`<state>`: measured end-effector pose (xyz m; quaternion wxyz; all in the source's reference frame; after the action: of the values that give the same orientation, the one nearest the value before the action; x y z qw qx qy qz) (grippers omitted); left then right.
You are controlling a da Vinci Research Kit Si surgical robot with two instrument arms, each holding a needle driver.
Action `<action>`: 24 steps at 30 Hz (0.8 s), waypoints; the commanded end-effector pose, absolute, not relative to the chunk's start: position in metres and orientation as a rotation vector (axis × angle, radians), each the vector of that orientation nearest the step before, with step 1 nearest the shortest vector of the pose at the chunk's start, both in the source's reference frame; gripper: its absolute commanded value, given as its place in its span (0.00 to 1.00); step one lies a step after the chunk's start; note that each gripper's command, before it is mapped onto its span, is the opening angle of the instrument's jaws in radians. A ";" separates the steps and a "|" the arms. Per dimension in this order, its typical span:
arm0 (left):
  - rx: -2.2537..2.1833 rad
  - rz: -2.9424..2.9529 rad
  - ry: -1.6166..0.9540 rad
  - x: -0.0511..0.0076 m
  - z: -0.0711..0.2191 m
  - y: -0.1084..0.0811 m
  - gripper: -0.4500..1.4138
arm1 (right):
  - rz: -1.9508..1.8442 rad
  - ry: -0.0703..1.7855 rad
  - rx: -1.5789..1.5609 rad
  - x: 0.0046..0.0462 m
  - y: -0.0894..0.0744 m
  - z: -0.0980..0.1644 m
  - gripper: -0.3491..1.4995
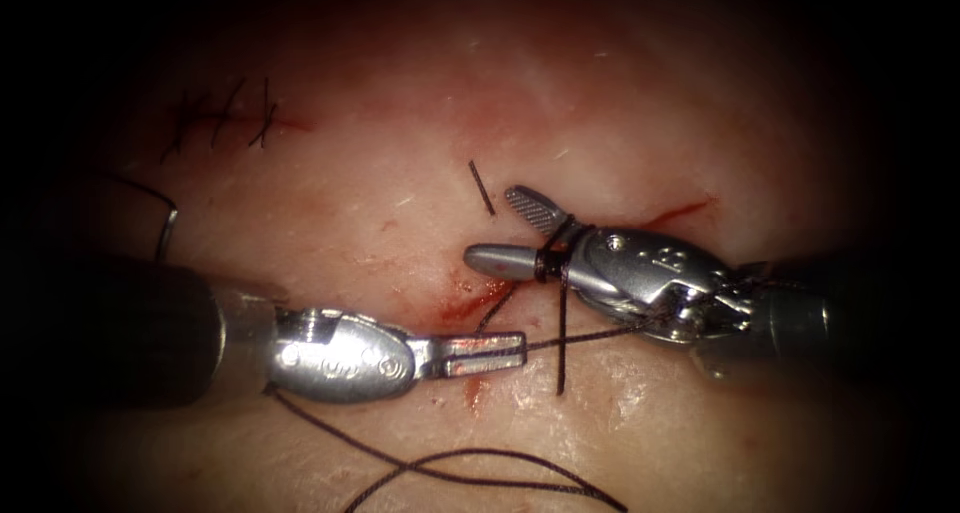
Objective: Wound Closure
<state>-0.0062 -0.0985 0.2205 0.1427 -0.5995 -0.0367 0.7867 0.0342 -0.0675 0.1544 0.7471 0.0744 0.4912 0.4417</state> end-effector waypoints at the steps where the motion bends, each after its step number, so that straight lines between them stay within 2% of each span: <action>1: -1.728 2.260 -0.118 -0.0068 0.221 -0.099 0.00 | 0.961 1.066 0.164 0.0356 -0.068 0.155 0.60; 7: -1.721 2.219 -0.180 -0.0063 0.222 -0.098 0.00 | 0.939 1.035 0.139 0.0369 -0.067 0.155 0.60; 24: -1.702 2.187 -0.216 -0.0063 0.226 -0.096 0.00 | 0.917 0.919 0.110 0.0369 -0.067 0.158 0.58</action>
<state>-0.0056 -0.0951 0.2259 0.1810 -0.6019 -0.0763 0.7741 0.0362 -0.0666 0.1580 0.7961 0.0500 0.4268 0.4261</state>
